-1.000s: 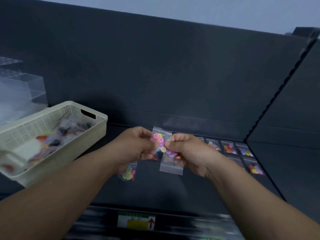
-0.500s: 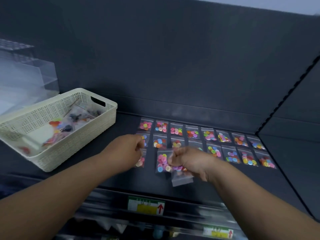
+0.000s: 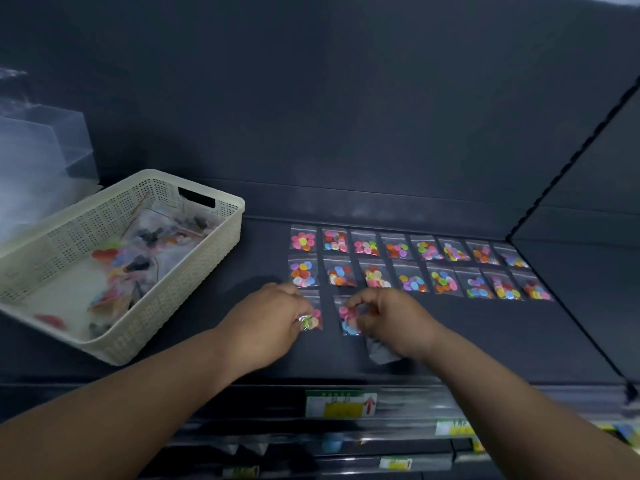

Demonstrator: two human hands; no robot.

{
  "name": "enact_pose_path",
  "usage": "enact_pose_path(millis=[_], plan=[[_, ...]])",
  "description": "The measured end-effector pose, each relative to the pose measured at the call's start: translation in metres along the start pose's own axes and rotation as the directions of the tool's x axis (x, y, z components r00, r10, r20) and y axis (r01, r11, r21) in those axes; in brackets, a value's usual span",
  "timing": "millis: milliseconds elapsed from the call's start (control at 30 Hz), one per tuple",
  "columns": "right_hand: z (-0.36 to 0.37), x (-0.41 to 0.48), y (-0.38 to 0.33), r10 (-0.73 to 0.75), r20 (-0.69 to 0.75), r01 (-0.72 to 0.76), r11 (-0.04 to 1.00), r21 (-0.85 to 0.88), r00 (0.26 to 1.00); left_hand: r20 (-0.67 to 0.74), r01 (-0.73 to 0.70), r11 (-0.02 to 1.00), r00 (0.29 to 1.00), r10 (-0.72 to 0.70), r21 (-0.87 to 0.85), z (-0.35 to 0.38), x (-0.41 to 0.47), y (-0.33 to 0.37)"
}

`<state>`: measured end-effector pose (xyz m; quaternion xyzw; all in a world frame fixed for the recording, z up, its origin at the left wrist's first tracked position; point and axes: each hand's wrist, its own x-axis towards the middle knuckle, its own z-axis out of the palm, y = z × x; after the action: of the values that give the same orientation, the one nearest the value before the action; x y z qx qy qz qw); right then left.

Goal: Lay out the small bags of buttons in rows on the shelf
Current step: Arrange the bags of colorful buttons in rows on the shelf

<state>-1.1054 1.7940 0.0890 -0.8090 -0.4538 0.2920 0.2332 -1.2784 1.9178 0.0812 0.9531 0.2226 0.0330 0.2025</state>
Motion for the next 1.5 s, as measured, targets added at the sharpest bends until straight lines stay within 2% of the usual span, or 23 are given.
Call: enact_pose_path(millis=[133,233,400,500,567,667,733,833,900,967,1067,1167,1233,1267,1333,1400,1433,1500], plan=[[0.002,0.004,-0.003,-0.004,-0.029,0.003,1.000,-0.027,1.000,-0.028,-0.024,0.999,0.999,0.023,-0.040,0.001,0.002,-0.003],[0.002,0.005,-0.003,-0.025,0.002,0.025,0.999,-0.022,1.000,-0.032,-0.027,0.998,0.999,0.025,-0.051,0.001,0.003,-0.001],[-0.015,0.005,0.001,-0.011,0.051,-0.003,0.967,0.255,0.999,-0.085,0.053,0.996,0.995,-0.059,-0.075,-0.003,0.004,0.004],[-0.034,0.004,0.001,0.014,0.072,-0.048,0.869,0.493,0.997,-0.165,0.089,0.977,0.979,-0.121,-0.192,-0.013,0.008,0.020],[-0.045,0.005,-0.001,-0.003,0.077,-0.043,0.805,0.592,0.997,-0.140,0.138,0.918,0.969,-0.202,-0.371,-0.020,0.016,0.036],[-0.053,0.007,0.000,-0.029,0.060,-0.023,0.693,0.721,0.998,0.114,0.295,0.694,0.949,-0.295,-0.657,-0.026,0.030,0.061],[-0.056,0.007,0.001,-0.041,0.049,-0.014,0.614,0.789,0.998,0.237,0.363,0.612,0.930,-0.280,-0.703,-0.023,0.035,0.075],[-0.063,0.004,0.007,-0.042,0.036,-0.004,0.599,0.801,0.998,0.200,0.363,0.521,0.918,-0.343,-0.773,-0.022,0.045,0.087],[-0.068,0.001,0.014,-0.038,0.042,-0.008,0.650,0.760,0.998,0.148,0.344,0.437,0.894,-0.423,-0.831,-0.024,0.054,0.090],[-0.071,-0.004,0.020,-0.037,0.087,-0.034,0.713,0.700,0.996,0.116,0.312,0.396,0.887,-0.447,-0.864,-0.024,0.061,0.094],[-0.072,-0.012,0.029,-0.001,0.133,-0.087,0.750,0.656,0.991,0.073,0.272,0.470,0.914,-0.400,-0.840,-0.018,0.066,0.101],[-0.069,-0.015,0.038,0.077,0.135,-0.148,0.726,0.671,0.988,-0.039,0.236,0.668,0.928,-0.369,-0.706,-0.009,0.067,0.097],[-0.066,-0.018,0.046,0.171,0.140,-0.221,0.742,0.633,0.975,-0.058,0.240,0.788,0.943,-0.328,-0.567,-0.005,0.062,0.090],[-0.064,-0.019,0.050,0.205,0.124,-0.239,0.811,0.534,0.971,-0.048,0.243,0.830,0.950,-0.307,-0.503,-0.002,0.060,0.086],[-0.060,-0.022,0.059,0.189,0.022,-0.190,0.973,0.129,0.982,-0.027,0.238,0.898,0.963,-0.266,-0.371,0.004,0.053,0.080],[-0.058,-0.024,0.065,0.063,-0.107,-0.086,0.971,-0.224,0.992,-0.026,0.202,0.945,0.976,-0.215,-0.256,0.007,0.048,0.078],[-0.058,-0.025,0.066,-0.022,-0.147,-0.020,0.960,-0.281,0.989,-0.034,0.177,0.960,0.982,-0.188,-0.218,0.009,0.046,0.077],[-0.057,-0.024,0.069,-0.201,-0.145,0.157,0.951,-0.268,0.969,-0.048,0.127,0.982,0.990,-0.135,-0.143,0.012,0.043,0.076]])
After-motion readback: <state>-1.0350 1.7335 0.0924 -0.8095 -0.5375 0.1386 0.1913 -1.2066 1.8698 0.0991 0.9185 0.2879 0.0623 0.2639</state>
